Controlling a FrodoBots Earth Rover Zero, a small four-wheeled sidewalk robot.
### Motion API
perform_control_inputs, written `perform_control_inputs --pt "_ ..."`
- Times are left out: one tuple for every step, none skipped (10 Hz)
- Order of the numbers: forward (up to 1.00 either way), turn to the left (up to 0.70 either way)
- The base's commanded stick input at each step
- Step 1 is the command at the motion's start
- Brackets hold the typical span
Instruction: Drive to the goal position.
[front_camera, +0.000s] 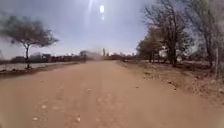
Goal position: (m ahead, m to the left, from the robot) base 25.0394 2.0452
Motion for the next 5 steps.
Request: perform_control_inputs --pt "1.00 0.00" --pt "1.00 0.00" --pt "1.00 0.00" --pt "1.00 0.00" --pt "1.00 0.00"
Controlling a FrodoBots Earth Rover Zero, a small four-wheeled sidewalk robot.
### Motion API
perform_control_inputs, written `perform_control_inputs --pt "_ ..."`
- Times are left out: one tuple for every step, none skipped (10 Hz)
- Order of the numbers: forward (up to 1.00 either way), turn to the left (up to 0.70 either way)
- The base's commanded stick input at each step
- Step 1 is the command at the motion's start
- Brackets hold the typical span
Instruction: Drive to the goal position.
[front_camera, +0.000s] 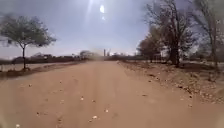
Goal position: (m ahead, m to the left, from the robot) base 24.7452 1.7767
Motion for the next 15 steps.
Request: perform_control_inputs --pt "1.00 0.00" --pt "1.00 0.00" --pt "1.00 0.00" --pt "1.00 0.00" --pt "1.00 0.00" --pt "1.00 0.00" --pt "1.00 0.00" --pt "1.00 0.00" --pt "1.00 0.00" --pt "1.00 0.00" --pt "1.00 0.00" --pt "1.00 0.00" --pt "1.00 0.00" --pt "1.00 0.00" --pt "1.00 0.00"
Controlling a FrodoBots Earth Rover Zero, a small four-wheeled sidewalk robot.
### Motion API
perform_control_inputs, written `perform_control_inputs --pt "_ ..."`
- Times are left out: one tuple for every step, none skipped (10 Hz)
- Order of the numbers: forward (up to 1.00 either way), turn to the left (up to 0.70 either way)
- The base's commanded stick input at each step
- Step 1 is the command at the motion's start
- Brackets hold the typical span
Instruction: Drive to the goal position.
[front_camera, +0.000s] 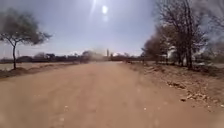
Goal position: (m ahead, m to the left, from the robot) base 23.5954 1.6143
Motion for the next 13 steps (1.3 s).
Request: perform_control_inputs --pt "1.00 0.00" --pt "1.00 0.00" --pt "1.00 0.00" --pt "1.00 0.00" --pt "1.00 0.00" --pt "1.00 0.00" --pt "1.00 0.00" --pt "1.00 0.00" --pt "1.00 -0.18" --pt "1.00 -0.05" --pt "1.00 0.00" --pt "1.00 0.00" --pt "1.00 0.00"
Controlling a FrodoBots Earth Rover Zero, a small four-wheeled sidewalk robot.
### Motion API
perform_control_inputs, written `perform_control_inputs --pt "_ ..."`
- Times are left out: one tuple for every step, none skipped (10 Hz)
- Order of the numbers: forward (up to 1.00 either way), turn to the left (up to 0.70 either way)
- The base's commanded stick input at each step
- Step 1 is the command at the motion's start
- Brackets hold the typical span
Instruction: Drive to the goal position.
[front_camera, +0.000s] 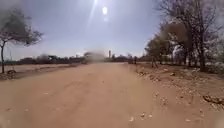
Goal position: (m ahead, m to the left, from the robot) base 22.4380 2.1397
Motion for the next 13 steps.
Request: perform_control_inputs --pt "1.00 0.00" --pt "1.00 0.00" --pt "1.00 0.00" --pt "1.00 0.00" --pt "1.00 0.00" --pt "1.00 0.00" --pt "1.00 0.00" --pt "1.00 0.00" --pt "1.00 0.00" --pt "1.00 0.00" --pt "1.00 0.00" --pt "1.00 0.00" --pt "1.00 0.00"
